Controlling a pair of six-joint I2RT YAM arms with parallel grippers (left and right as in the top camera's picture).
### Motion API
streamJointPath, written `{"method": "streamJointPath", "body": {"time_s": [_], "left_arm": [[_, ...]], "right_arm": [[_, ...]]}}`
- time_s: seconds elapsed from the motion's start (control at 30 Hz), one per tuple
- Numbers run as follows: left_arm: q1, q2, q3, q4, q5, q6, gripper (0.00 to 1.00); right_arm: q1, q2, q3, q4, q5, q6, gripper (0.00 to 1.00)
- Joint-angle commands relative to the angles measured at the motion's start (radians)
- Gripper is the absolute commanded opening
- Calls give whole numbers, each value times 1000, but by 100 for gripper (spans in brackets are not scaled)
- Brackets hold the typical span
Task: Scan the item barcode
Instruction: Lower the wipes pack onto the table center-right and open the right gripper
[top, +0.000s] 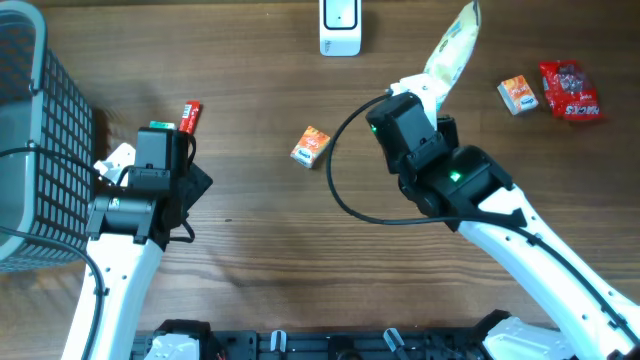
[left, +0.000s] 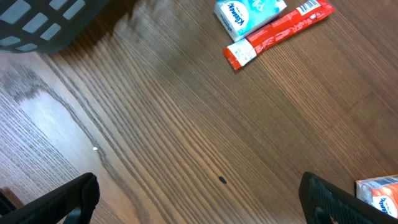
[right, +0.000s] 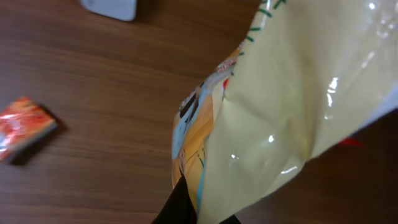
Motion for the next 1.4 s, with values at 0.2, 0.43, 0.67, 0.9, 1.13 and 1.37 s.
{"method": "streamJointPath", "body": {"time_s": [0.2,0.43,0.67,0.9,1.13,1.37], "left_arm": [[6,-3,11,-1,-17,-16,100],[6,-3,9,-5,-17,-16,100],[6,1,9,4,-17,-17,100],[6,27,9,-2,-17,-16,100],[6,54,9,0,-17,-16,100],[5,64,9,-1,-17,-16,100]], "right_arm": [[-1,306,-56,-145,86,190,4],[11,495,-56,-287,55,251,4],[26,498,-11,-188,-501,66,7],[4,470,152,-208,-786,-24,100],[-115,383,290,-302,-845,-72,100],[-428,328,286,-314,-950,-121,100]]}}
